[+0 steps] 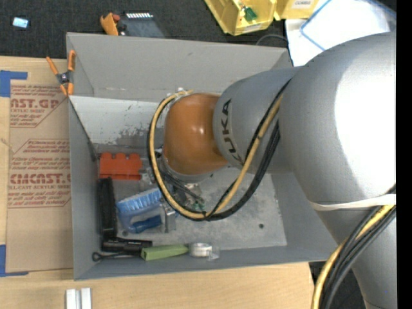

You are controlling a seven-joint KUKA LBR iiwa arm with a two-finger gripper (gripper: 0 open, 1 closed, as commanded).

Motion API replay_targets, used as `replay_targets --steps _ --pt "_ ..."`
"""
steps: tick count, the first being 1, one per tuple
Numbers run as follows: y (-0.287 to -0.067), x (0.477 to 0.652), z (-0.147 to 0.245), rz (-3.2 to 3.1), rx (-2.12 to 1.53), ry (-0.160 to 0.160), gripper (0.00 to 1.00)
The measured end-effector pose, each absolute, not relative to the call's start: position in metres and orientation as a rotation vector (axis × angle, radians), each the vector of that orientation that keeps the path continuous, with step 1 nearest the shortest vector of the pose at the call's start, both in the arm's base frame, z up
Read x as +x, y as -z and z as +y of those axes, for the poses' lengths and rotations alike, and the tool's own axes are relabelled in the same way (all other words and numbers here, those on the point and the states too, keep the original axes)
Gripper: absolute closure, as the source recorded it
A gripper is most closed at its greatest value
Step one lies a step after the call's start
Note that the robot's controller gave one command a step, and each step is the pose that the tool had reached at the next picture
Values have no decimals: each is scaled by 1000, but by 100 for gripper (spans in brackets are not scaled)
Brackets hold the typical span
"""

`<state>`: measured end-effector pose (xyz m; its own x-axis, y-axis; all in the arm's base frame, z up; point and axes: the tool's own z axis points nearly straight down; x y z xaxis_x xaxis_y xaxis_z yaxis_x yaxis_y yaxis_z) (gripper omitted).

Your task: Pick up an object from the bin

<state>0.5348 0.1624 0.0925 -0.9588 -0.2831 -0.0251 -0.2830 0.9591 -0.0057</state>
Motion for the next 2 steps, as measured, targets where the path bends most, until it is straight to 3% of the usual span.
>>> replay_targets --steps 1,2 --pt "-78 556 160 2990 -842 7 100" --pt "-79 556 160 2990 -841 7 100"
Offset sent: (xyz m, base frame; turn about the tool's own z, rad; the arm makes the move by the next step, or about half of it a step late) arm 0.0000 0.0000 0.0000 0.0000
